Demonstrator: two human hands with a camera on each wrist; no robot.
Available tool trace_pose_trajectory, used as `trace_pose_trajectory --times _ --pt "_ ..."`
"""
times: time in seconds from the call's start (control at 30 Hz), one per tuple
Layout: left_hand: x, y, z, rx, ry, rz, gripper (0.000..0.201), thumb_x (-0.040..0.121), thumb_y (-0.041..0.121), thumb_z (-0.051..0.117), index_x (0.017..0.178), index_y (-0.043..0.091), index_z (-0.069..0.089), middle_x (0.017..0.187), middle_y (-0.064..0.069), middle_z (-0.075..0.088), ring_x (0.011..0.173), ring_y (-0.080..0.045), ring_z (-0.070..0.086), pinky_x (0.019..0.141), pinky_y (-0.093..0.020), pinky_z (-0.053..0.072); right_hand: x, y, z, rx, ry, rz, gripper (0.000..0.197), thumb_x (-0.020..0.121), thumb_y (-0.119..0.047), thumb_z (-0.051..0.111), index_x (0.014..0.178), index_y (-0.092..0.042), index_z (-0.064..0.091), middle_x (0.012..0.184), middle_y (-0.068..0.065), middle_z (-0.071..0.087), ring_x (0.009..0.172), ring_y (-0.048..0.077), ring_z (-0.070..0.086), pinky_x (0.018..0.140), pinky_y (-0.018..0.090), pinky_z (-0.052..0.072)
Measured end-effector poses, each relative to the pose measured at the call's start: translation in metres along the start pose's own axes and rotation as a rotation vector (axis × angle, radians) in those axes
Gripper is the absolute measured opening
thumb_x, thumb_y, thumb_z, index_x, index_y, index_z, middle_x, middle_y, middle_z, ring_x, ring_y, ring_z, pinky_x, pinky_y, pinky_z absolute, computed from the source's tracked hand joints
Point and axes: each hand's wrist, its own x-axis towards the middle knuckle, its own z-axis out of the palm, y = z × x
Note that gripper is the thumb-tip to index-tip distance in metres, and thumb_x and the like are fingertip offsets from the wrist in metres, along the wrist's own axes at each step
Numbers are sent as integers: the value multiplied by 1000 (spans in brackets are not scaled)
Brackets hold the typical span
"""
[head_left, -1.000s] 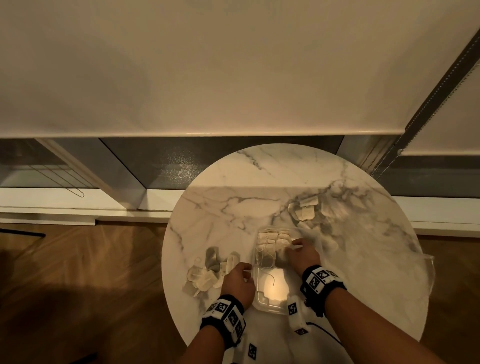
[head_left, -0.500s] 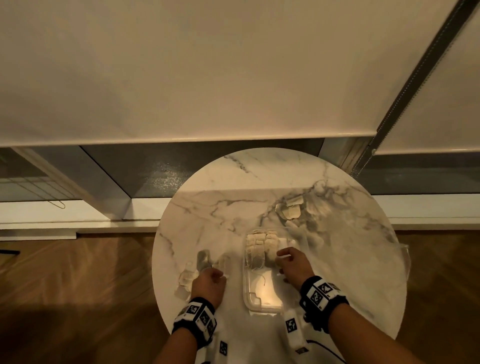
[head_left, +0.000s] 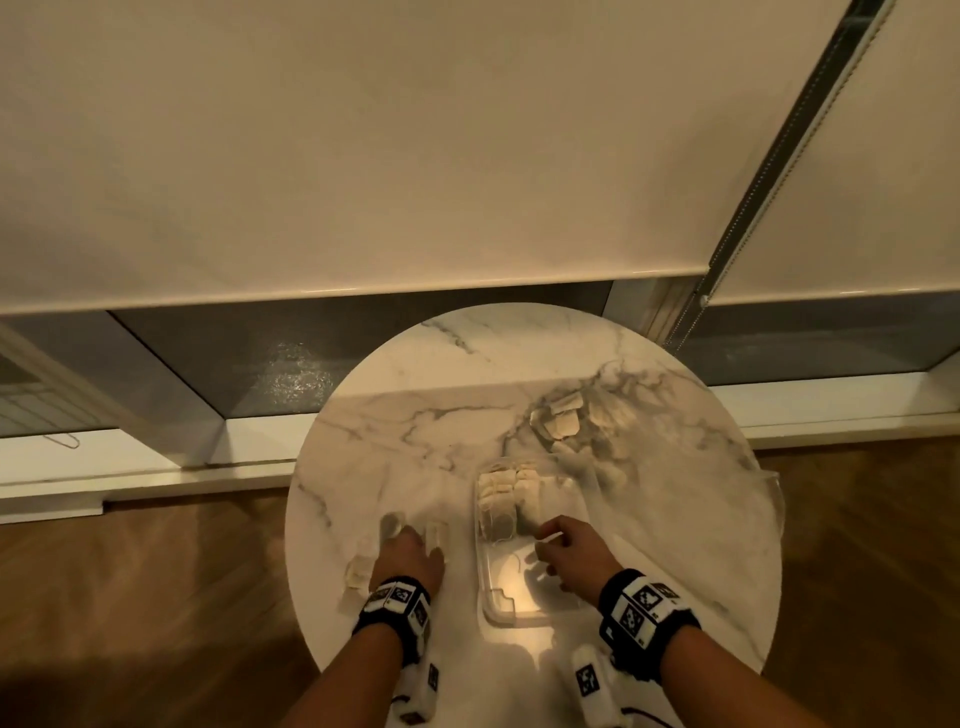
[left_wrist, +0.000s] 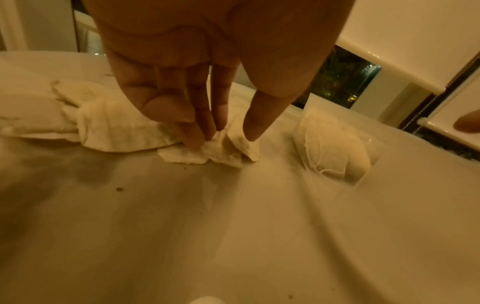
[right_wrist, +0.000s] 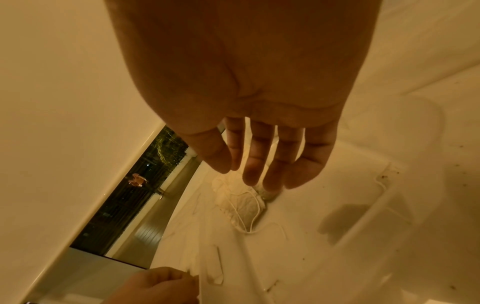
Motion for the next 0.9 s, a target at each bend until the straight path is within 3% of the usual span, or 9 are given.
trace_pose_trajectory --times 0.07,0.2,0.37,0.47,0.73,0.83,0.9 --pt "3 1 -1 36 6 14 40 90 48 54 110 15 63 135 -11 56 114 -23 61 96 -28 49 -3 -1 -3 -2 10 9 11 89 -17 62 99 -21 65 82 2 72 69 14 65 52 24 47" --pt "7 1 -4 113 -21 19 29 92 41 53 104 15 61 135 -13 55 109 -25 62 89 -29 51 -10 -3 -6 2 29 8 12 90 -14 61 101 -16 65 76 0 68 63 11 62 49 22 46" --pt "7 -1 -2 85 -50 -15 21 90 28 59 99 12 66 112 -12 68 102 -29 64 82 -29 53 -11 0 -2 6 40 14 10 89 -16 62 98 -19 66 76 0 68 64 11 62 53 23 45" --pt "3 -1 -2 44 -53 -39 20 88 27 60 99 13 68 107 -9 70 101 -28 65 80 -27 51 -11 0 1 6 33 19 10 88 -17 63 97 -21 66 76 -1 69 65 12 62 54 23 46" --pt "-5 6 -10 -131 -64 -83 3 84 23 64 81 22 63 87 -3 65 95 -26 64 72 -21 42 -13 -4 6 -1 24 2 10 90 -15 62 99 -18 65 76 0 68 64 13 61 49 21 44" --pt "-8 8 -12 -270 -50 -97 3 80 24 68 79 22 66 82 0 70 89 -23 65 78 -25 49 -13 -6 8 -13 16 -13 11 90 -16 62 100 -18 65 77 -1 69 64 12 61 51 22 45" --pt "-12 10 -15 -414 -64 -114 5 78 21 70 81 17 69 72 -2 72 76 -22 67 76 -33 56 -12 -8 9 -22 10 -29 11 89 -17 62 99 -20 65 77 -1 68 65 12 62 53 22 46"
